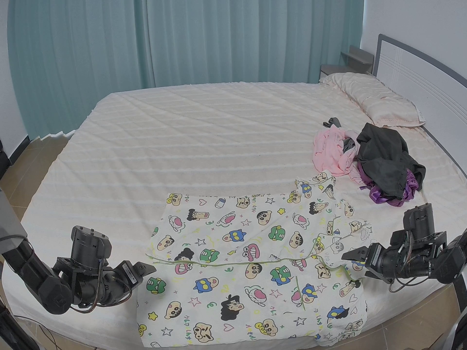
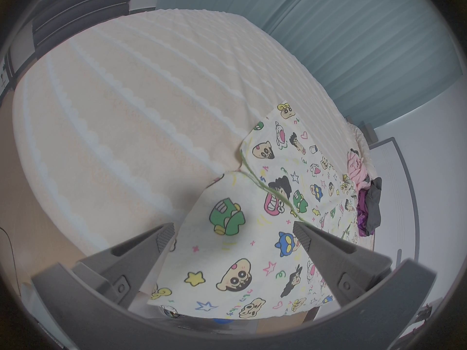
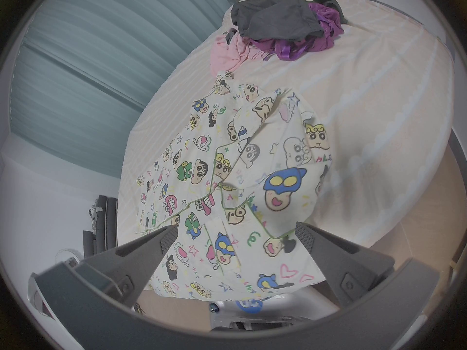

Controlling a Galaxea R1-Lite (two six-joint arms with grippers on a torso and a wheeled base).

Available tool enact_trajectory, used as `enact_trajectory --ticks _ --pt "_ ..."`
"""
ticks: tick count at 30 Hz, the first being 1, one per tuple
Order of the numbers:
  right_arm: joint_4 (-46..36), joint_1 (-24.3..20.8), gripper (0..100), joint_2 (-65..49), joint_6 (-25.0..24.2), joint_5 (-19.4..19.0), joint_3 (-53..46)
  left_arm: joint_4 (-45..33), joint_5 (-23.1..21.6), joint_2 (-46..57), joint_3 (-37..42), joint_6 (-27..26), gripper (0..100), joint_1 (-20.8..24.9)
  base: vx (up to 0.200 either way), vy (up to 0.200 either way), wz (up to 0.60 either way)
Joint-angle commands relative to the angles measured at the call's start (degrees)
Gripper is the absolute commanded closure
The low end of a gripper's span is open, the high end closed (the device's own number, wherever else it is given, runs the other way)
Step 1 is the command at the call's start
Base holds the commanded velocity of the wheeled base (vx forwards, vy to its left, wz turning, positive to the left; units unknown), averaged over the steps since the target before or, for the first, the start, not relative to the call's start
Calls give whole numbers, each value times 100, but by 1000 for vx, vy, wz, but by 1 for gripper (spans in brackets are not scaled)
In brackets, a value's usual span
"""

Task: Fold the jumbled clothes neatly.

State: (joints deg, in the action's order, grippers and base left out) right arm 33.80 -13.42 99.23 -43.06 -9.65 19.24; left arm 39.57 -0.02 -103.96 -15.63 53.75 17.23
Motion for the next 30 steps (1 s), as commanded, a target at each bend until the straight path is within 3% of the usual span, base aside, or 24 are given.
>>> enact_trajectory --ticks 1,7,21,30 --pt "197 -398 0 756 -388 60 581 7 -94 -19 42 4 0 0 0 0 0" --pt "258 -451 0 1195 -432 245 1109 7 -94 -28 42 4 0 0 0 0 0" --pt "267 -460 0 2056 -396 254 1109 16 -103 -195 25 -5 0 -9 0 0 0" --pt "249 -460 0 1634 -414 236 994 16 -112 -239 25 -5 0 -9 0 0 0"
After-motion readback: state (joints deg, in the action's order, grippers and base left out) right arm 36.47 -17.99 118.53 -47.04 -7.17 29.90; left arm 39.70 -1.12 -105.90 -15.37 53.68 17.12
